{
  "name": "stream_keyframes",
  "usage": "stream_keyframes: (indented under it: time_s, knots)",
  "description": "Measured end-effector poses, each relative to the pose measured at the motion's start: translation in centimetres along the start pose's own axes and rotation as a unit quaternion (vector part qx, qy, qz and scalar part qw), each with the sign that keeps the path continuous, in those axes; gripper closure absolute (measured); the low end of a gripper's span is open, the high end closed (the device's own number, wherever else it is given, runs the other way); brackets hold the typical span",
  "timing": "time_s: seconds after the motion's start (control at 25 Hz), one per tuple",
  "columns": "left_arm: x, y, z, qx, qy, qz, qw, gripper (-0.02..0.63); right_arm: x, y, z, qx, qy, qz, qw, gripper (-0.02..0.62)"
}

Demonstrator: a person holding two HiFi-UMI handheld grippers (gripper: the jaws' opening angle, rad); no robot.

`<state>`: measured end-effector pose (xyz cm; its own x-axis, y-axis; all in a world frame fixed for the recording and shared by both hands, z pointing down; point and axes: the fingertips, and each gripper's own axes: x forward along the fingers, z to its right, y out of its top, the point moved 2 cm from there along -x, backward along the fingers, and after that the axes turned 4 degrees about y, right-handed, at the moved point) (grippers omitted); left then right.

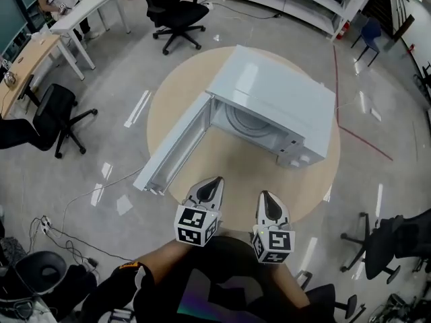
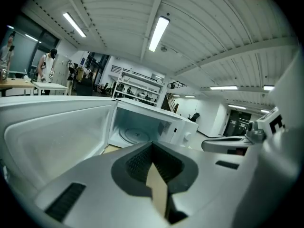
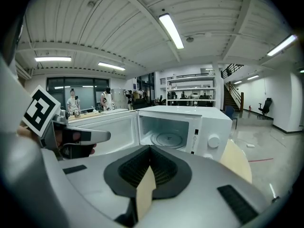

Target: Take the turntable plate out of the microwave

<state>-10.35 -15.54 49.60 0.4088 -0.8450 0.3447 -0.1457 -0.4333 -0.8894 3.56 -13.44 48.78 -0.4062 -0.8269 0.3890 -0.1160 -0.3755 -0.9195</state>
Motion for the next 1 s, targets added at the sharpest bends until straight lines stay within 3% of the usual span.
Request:
stream_keyframes:
  time_s: [0.32,0.56,0.8,1.0]
  knots:
    - [2.6,1.0,-3.1,-0.01,-0.069,-0.011,0.9975,0.558,2.4,0.8,-2.4,0.002,-0.047,-0.018,0.999,0.58]
    - [4.9,1.6,-4.4,-0.022,-0.091,-0.022,0.9954,0.558,3.5,1.1,-2.3,0.013,-0.068,-0.024,0.997,0.578]
    - [9.3,1.3,-5.4,-0.03,-0.068,-0.047,0.9961,0.543,5.9,1.1,0.0,0.029,-0.062,-0.023,0.997,0.578]
    - [14.4,1.0,-5.6,-0.068,-0.053,-0.077,0.9933,0.497,9.0,1.0,2.6,0.043,-0.03,-0.028,0.998,0.578]
